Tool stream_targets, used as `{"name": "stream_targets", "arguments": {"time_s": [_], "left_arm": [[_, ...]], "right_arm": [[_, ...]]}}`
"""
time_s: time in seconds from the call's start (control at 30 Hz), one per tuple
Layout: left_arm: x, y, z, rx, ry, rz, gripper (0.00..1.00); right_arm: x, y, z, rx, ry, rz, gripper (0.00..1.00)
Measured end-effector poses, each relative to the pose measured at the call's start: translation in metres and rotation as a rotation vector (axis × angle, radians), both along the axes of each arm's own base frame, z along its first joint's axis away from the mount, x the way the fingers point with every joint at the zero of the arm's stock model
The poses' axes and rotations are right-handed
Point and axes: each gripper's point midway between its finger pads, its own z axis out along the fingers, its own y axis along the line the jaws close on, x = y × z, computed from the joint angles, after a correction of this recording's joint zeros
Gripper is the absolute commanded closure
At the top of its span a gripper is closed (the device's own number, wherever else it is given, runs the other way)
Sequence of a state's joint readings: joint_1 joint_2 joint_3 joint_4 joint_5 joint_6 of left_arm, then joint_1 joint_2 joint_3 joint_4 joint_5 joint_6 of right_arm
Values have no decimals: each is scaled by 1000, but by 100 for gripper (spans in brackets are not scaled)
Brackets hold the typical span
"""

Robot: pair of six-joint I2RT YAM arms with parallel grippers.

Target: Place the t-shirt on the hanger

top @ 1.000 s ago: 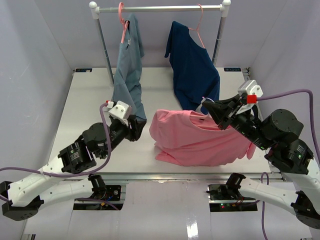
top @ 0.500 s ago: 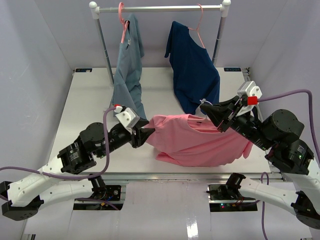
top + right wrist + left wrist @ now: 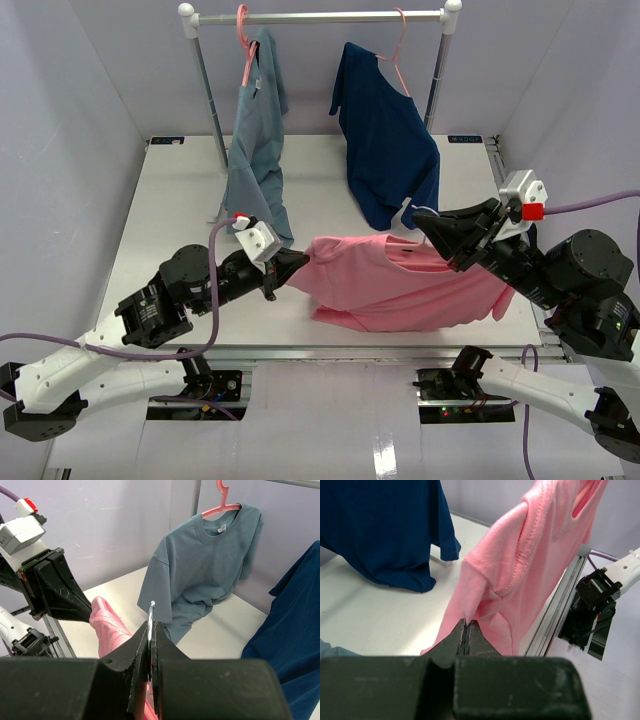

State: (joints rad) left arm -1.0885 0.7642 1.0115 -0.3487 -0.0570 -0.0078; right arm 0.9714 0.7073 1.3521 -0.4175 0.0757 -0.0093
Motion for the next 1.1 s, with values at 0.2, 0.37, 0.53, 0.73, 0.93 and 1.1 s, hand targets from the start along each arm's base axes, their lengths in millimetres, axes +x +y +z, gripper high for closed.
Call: {"name": "stream_targets", "arguments": {"time_s": [0.2, 0.37, 0.53, 0.73, 0.93, 1.1], "left_arm": [[-6, 13, 16, -51, -27, 3, 100], [-11, 21, 31, -88, -46, 2, 100], [-6, 33, 44, -129, -49, 61, 100], [18, 50, 34, -117, 10, 245, 94], [29, 70, 16, -103, 60, 372, 56], [29, 77, 17, -112, 68, 399, 52]], "right_arm": [[0, -2, -4, -16, 5, -5, 92], [2, 0, -14, -72, 20, -6, 92], [2, 3, -25, -122, 38, 4, 92], [0, 5, -32, -155, 45, 23, 92], [-4, -9, -25, -131, 29, -5, 92], [-10, -17, -9, -88, 1, -3, 92]]}}
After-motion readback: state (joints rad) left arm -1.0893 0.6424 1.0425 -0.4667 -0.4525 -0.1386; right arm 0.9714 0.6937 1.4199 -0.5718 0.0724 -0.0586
